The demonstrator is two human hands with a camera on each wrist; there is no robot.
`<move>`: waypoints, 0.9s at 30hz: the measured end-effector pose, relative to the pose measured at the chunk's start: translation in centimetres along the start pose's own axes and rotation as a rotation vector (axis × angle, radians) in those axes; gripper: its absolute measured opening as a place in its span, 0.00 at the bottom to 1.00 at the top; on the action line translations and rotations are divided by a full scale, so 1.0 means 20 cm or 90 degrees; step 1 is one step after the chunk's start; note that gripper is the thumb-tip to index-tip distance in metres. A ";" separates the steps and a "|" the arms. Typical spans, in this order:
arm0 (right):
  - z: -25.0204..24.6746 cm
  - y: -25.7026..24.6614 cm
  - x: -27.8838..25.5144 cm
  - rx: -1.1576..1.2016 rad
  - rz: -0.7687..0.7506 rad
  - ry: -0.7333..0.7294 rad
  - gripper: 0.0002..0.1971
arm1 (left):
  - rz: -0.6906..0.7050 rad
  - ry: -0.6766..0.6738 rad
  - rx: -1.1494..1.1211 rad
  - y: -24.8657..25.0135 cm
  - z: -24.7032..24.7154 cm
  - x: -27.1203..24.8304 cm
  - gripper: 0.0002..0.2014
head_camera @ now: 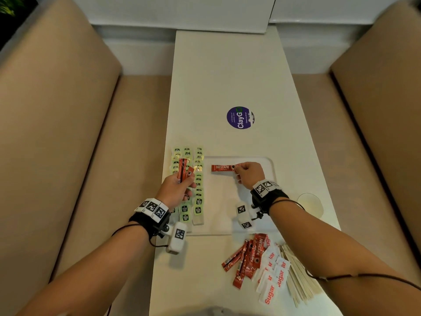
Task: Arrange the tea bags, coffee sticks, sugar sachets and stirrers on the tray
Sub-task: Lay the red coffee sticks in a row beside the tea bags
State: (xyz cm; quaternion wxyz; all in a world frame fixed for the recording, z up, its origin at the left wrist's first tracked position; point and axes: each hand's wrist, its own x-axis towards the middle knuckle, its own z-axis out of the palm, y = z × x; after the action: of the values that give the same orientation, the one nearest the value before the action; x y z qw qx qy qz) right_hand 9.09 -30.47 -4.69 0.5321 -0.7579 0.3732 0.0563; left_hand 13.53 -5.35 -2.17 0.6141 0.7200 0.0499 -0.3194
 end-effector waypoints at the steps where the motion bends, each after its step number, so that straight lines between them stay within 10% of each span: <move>1: 0.01 0.01 0.03 -0.018 0.011 0.004 0.12 | -0.009 -0.001 -0.003 0.00 0.00 0.01 0.07; 27: 0.18 -0.02 0.26 -0.130 0.014 0.077 0.09 | -0.061 -0.036 -0.069 -0.02 0.02 0.12 0.05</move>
State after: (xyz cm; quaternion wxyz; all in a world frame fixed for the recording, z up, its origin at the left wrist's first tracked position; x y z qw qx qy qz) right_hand 14.27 -30.04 -8.40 0.4281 -0.8061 0.4052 0.0536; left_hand 15.00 -6.43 -3.71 0.6371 0.6733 0.0839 -0.3657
